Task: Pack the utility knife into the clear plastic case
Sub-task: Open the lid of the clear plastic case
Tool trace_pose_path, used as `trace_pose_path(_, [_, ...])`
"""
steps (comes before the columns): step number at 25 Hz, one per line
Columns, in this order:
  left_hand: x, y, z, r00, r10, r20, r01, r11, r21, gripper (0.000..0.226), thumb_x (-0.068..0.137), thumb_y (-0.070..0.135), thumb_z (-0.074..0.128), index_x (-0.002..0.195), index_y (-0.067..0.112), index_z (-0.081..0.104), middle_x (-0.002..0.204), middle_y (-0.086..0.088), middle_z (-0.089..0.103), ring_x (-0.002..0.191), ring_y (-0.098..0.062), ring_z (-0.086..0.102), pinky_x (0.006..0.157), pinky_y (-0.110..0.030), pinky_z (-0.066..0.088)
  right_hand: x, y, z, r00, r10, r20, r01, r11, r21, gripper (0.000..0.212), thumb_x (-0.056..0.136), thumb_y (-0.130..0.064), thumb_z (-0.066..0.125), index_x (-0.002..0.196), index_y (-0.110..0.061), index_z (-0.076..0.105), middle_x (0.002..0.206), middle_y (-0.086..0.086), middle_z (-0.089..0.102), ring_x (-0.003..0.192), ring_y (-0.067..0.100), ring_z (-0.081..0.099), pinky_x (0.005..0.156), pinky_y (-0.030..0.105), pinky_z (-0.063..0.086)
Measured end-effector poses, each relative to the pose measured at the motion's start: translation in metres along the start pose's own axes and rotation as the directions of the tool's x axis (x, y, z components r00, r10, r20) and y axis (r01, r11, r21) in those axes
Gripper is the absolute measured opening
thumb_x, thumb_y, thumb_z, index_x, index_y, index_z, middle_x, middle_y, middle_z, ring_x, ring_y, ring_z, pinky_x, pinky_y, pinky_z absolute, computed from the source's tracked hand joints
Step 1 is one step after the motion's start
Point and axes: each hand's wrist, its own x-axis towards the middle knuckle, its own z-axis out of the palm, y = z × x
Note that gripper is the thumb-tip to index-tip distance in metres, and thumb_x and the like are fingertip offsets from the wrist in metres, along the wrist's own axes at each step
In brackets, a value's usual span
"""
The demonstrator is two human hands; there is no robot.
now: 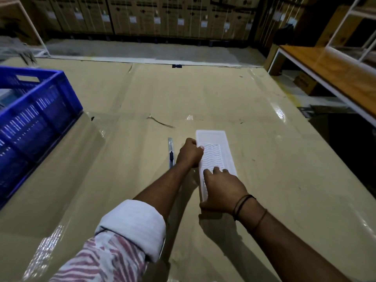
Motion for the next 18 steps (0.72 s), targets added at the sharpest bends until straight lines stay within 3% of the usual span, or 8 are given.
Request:
trace_pose_path(7, [-0.004, 0.001, 0.001, 1.000, 0.003, 0.002, -0.003, 1.000, -0.011, 0.041, 0.103, 0.029, 0.060, 0.140, 0.013, 0.050, 0.137, -0.018, 0.066, 0.121, -0.038, 0.067, 0.101, -0.057, 0.060, -0.001, 0.007, -0.005, 0.997, -0.066, -0.042, 0.065, 0.998, -0.006, 0.073, 0.069, -0.060, 0.071, 0.124, -0.015, 0.054, 0.113, 0.012, 0.062, 0.095, 0.029, 0.061, 0.078, 0.038, 0.056])
trace_pose_path(10, [-0.006, 0.000, 0.002, 1.000, 0.021, -0.013, -0.021, 0.999, 0.039, 0.039, 0.105, 0.031, 0.056, 0.139, 0.014, 0.049, 0.136, -0.017, 0.066, 0.117, -0.037, 0.068, 0.098, -0.055, 0.061, -0.009, 0.023, -0.002, 0.986, -0.161, -0.035, 0.159, 0.986, -0.052, 0.077, 0.071, -0.062, 0.068, 0.131, -0.017, 0.049, 0.128, 0.010, 0.056, 0.108, 0.029, 0.058, 0.082, 0.039, 0.055])
trace_pose_path(13, [-0.006, -0.001, 0.003, 1.000, 0.022, -0.022, -0.021, 0.998, 0.053, 0.038, 0.105, 0.032, 0.057, 0.138, 0.015, 0.049, 0.135, -0.016, 0.067, 0.115, -0.036, 0.069, 0.097, -0.054, 0.062, -0.022, 0.053, -0.002, 0.964, -0.259, 0.055, 0.263, 0.962, -0.079, 0.078, 0.074, -0.039, 0.076, 0.140, -0.018, 0.038, 0.146, 0.006, 0.037, 0.123, 0.027, 0.050, 0.081, 0.041, 0.056])
trace_pose_path(16, [-0.005, -0.002, 0.004, 0.999, 0.029, -0.020, -0.028, 0.998, 0.053, 0.040, 0.104, 0.033, 0.057, 0.139, 0.016, 0.049, 0.137, -0.016, 0.067, 0.117, -0.036, 0.068, 0.099, -0.054, 0.061, -0.030, 0.071, -0.003, 0.955, -0.287, 0.074, 0.295, 0.944, -0.149, 0.072, 0.079, -0.011, 0.066, 0.143, -0.021, 0.033, 0.147, 0.002, 0.030, 0.117, 0.023, 0.049, 0.065, 0.039, 0.053])
trace_pose_path(18, [-0.005, -0.002, 0.004, 0.999, 0.039, -0.017, -0.038, 0.998, 0.057, 0.040, 0.104, 0.033, 0.057, 0.139, 0.016, 0.048, 0.138, -0.016, 0.067, 0.117, -0.036, 0.068, 0.101, -0.054, 0.060, -0.029, 0.072, 0.000, 0.950, -0.305, 0.061, 0.312, 0.932, -0.187, 0.066, 0.081, -0.003, 0.057, 0.142, -0.018, 0.036, 0.145, 0.004, 0.033, 0.112, 0.025, 0.049, 0.061, 0.039, 0.050])
